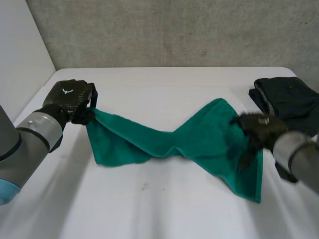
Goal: Fold the laundry.
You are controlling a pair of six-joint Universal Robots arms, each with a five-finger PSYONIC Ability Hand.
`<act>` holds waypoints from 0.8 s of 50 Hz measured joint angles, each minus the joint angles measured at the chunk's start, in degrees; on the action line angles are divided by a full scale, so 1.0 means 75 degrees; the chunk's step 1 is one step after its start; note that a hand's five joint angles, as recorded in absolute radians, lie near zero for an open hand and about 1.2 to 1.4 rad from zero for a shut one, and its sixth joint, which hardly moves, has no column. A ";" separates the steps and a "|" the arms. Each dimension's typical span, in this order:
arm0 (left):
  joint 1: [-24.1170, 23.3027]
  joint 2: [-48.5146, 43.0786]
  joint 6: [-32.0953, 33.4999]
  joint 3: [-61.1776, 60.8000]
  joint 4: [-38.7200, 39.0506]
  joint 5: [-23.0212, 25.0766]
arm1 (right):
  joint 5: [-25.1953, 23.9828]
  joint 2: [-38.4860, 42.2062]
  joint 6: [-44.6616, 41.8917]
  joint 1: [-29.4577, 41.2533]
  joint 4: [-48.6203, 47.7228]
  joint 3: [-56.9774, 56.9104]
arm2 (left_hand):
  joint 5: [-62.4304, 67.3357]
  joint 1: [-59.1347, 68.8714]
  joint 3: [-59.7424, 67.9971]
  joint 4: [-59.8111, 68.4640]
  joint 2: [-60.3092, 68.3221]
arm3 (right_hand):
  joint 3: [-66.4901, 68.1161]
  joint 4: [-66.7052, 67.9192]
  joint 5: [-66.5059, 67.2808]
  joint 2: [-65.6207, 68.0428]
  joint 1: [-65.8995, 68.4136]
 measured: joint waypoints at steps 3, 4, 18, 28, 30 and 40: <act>0.0027 -0.0086 0.0000 0.0000 0.0029 -0.0001 | -0.0061 -0.0196 -0.0087 -0.0137 -0.0643 0.1180 | 0.0000 0.0000 0.0000 0.0000 0.0000 | 0.0461 0.0387 0.0363 0.0461 0.0294; 0.0031 -0.0104 -0.0001 0.0000 0.0032 -0.0002 | -0.0088 -0.0220 -0.0102 -0.0170 -0.0842 0.1490 | 0.0000 -0.0001 0.0000 0.0000 0.0000 | 0.0723 0.0650 0.0553 0.0716 0.0506; 0.0023 -0.0241 -0.0001 -0.0005 0.0029 0.0000 | -0.0718 -0.0048 0.0356 -0.0252 -0.2394 0.2766 | 0.0000 0.0000 0.0000 0.0000 0.0000 | 0.0844 0.0779 0.0696 0.0773 0.0603; 0.0019 -0.0238 -0.0004 -0.0015 0.0030 0.0000 | -0.0679 0.0488 0.0276 -0.0089 -0.3019 0.2489 | 0.0000 0.0000 0.0000 0.0000 0.0000 | 0.1754 0.1694 0.1469 0.1703 0.1404; 0.0020 -0.0240 -0.0003 -0.0019 0.0031 0.0000 | -0.0668 0.0592 0.0262 -0.0074 -0.3048 0.2417 | 0.0000 0.0000 0.0000 0.0000 0.0000 | 0.2015 0.1962 0.1714 0.2017 0.1621; 0.0003 -0.0199 -0.0002 -0.0033 0.0005 0.0002 | -0.0182 0.1130 0.0080 -0.0048 -0.3002 0.1734 | 0.0001 0.0000 0.0000 0.0000 0.0000 | 0.7146 0.7132 0.6823 0.7194 0.5916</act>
